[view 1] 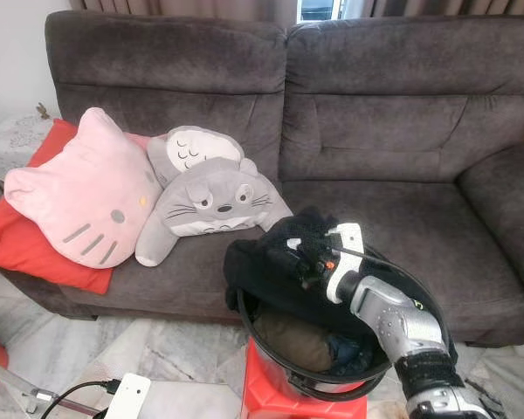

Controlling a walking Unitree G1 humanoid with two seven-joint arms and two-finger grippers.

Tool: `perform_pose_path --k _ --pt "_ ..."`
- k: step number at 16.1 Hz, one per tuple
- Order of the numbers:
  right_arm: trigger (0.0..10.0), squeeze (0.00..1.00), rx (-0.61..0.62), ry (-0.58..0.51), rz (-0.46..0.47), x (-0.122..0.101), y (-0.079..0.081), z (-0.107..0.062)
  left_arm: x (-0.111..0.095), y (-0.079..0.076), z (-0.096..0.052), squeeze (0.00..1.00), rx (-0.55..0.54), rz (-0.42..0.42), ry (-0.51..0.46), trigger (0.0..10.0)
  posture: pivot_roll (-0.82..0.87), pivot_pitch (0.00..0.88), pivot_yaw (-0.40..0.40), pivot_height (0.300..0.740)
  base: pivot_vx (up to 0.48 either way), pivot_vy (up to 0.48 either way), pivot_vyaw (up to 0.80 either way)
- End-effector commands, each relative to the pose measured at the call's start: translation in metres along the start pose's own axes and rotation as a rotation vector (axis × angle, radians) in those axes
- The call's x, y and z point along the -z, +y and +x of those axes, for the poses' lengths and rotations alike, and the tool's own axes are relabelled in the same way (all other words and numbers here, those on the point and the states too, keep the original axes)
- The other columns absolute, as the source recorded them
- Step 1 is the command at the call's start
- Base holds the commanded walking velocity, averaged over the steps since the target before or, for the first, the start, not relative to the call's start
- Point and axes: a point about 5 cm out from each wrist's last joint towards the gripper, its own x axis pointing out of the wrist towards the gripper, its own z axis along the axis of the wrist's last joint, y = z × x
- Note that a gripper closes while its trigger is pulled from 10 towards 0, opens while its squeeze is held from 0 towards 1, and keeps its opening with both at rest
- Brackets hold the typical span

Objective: Hang hanger

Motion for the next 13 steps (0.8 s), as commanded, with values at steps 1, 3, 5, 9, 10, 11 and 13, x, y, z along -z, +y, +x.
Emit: perform_pose_path --k 1,3,5,9,10,11,13 --pt "10.0 0.00 -0.068 -0.032 -0.034 -0.006 0.009 -0.001 0.000 0.004 0.000 0.00 0.000 0.019 0.008 10.0 -0.13 0.000 0.040 0.740 0.000 0.000 0.00" --pt "10.0 0.00 -0.133 -0.040 -0.060 -0.007 0.016 -0.003 0.000 0.004 0.000 0.00 0.002 0.021 0.008 10.0 -0.13 0.000 0.041 0.740 0.000 0.000 0.00" --pt "10.0 0.00 -0.167 -0.027 -0.078 -0.003 0.020 -0.005 -0.001 0.004 0.000 0.00 0.003 0.023 0.008 10.0 -0.13 0.000 0.042 0.740 0.000 0.000 0.00" --pt "10.0 0.00 -0.132 -0.045 -0.114 -0.004 0.017 -0.012 -0.001 0.004 0.000 0.00 0.004 0.024 0.008 10.0 -0.14 0.000 0.045 0.740 0.000 0.000 0.00" --pt "10.0 0.00 -0.093 -0.049 -0.118 -0.004 0.013 -0.013 -0.001 0.004 0.000 0.00 0.004 0.024 0.008 10.0 -0.14 0.000 0.045 0.740 0.000 0.000 0.00" --pt "10.0 0.00 0.075 -0.083 -0.065 -0.005 -0.007 -0.019 -0.001 0.004 0.000 0.00 0.005 0.026 0.007 10.0 -0.14 0.000 0.048 0.740 0.000 0.000 0.00" --pt "10.0 0.00 0.189 -0.130 -0.009 -0.003 -0.023 -0.031 -0.002 0.004 0.000 0.00 0.006 0.031 0.006 10.0 -0.15 0.000 0.053 0.740 0.000 0.000 0.00"
